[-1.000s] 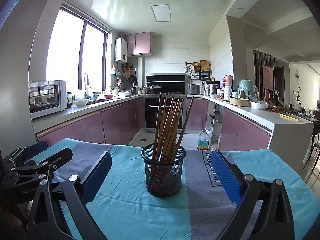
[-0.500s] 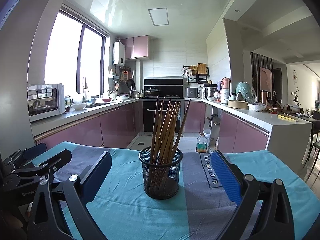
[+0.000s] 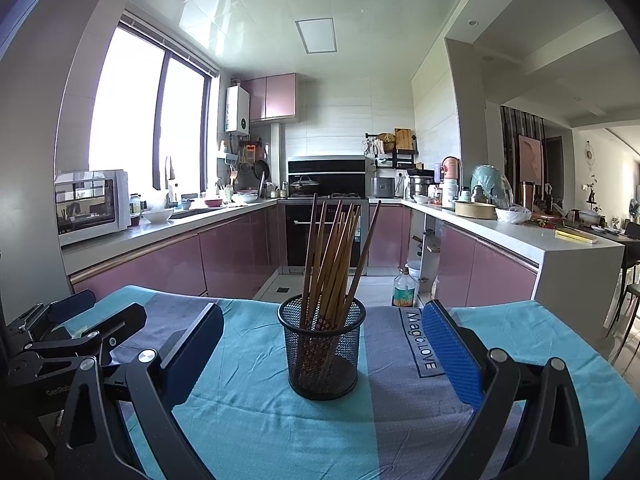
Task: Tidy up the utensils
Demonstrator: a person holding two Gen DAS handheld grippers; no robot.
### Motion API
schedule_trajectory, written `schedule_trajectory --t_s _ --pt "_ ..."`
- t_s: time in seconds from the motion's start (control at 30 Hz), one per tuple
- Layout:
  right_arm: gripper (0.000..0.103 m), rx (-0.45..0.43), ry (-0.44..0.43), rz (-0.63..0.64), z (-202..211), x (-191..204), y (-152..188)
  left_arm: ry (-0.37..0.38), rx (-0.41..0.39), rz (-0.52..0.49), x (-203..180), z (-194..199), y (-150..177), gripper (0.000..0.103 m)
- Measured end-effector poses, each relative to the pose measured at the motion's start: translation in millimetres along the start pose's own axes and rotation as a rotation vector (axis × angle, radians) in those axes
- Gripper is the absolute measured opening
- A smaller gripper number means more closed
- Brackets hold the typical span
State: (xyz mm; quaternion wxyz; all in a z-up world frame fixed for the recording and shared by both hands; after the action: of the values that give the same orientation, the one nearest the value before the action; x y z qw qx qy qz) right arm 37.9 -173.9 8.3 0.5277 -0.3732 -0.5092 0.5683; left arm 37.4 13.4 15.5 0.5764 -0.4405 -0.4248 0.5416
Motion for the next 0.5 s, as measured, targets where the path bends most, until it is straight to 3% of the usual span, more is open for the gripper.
schedule_trajectory --t_s 0.5 --pt "0.096 0.006 -0.003 -0.003 -1.5 -0.3 0.2 0.004 0.000 0.003 -1.6 0.4 1.4 0.098"
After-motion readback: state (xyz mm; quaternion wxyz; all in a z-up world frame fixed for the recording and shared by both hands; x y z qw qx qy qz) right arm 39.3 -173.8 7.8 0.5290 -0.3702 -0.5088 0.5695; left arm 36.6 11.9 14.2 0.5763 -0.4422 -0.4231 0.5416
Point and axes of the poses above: each gripper's, at about its wrist camera, not at the fingertips, and z roughly against the way its jaws point, x to its left, y to its underside, the point moved 7 cm from there along -z, roughly the way its jaws point, and after that the axes turned 5 degrees about -z, right-handed, at the moved point
